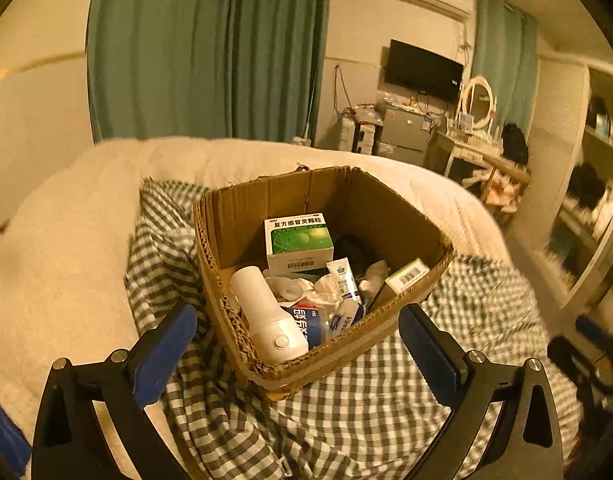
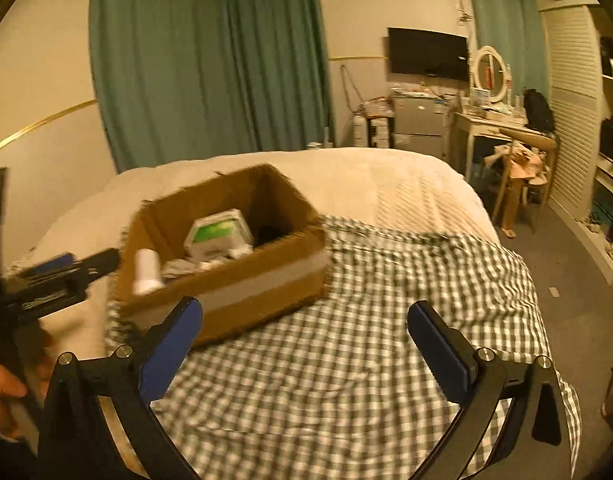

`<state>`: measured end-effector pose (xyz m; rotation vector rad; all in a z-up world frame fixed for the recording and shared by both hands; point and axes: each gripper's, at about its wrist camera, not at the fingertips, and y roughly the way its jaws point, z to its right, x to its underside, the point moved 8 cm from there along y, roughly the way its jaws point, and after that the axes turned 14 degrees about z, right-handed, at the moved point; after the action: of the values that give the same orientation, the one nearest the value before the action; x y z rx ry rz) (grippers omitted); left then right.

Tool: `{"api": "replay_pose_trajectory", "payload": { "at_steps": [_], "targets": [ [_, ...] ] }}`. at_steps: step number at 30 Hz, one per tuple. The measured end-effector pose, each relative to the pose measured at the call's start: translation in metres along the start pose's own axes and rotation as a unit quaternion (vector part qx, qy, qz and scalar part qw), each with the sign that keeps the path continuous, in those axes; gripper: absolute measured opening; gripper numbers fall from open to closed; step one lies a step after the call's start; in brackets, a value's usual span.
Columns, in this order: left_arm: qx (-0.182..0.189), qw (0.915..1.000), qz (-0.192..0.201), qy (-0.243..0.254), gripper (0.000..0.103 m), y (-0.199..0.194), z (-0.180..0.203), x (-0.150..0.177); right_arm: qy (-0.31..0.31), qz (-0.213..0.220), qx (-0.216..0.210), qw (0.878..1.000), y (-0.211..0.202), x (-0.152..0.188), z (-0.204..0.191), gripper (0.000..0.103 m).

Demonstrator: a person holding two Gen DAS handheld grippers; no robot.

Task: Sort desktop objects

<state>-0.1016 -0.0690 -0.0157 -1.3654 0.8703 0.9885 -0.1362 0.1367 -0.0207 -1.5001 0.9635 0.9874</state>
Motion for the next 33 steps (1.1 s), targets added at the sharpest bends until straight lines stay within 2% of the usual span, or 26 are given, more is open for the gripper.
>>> {"api": "replay_pose_trajectory", "payload": {
  "at_steps": [4,6,8,10,14,15,17,20,23,27,33],
  "targets": [
    [-0.024,0.9988,-0.014,0.04,0.103,0.008,0.018,0.018,0.056,-0.027,0.019,0.998,0.018,0.02,0.025,0.103],
    [-0.016,0.9989,-0.036,0.027,0.103,0.012,0.023,0.026,0.083,-0.035,0.004,0.996,0.023,0.025,0.027,0.103],
    [-0.006,0.9985,-0.053,0.012,0.103,0.016,0.03,0.033,0.08,-0.035,0.002,0.996,0.023,0.025,0.029,0.103],
    [-0.012,0.9985,-0.049,0.02,0.103,0.017,0.034,0.037,0.073,-0.027,0.008,0.997,0.023,0.025,0.032,0.102],
    [-0.049,0.9944,-0.036,0.086,0.103,0.019,0.044,0.039,0.094,-0.029,-0.002,0.995,0.024,0.028,0.035,0.102],
    [-0.052,0.994,-0.036,0.09,0.103,0.018,0.044,0.039,0.096,-0.029,0.0,0.995,0.023,0.027,0.036,0.102],
    [-0.038,0.9955,-0.04,0.078,0.103,0.017,0.047,0.04,0.089,-0.028,0.002,0.996,0.023,0.027,0.035,0.102],
    [-0.012,0.998,-0.056,0.026,0.103,0.017,0.042,0.043,0.083,-0.025,0.001,0.996,0.021,0.026,0.032,0.102],
    [-0.019,0.9973,-0.07,-0.004,0.103,0.019,0.031,0.045,0.081,-0.021,-0.004,0.997,0.019,0.025,0.028,0.102],
    [-0.033,0.9966,-0.076,-0.006,0.103,0.021,0.024,0.045,0.062,-0.016,0.001,0.998,0.017,0.023,0.024,0.102],
    [-0.014,0.9971,-0.075,0.001,0.103,0.018,0.031,0.042,0.053,-0.017,0.006,0.998,0.018,0.025,0.021,0.102]
  ]
}}
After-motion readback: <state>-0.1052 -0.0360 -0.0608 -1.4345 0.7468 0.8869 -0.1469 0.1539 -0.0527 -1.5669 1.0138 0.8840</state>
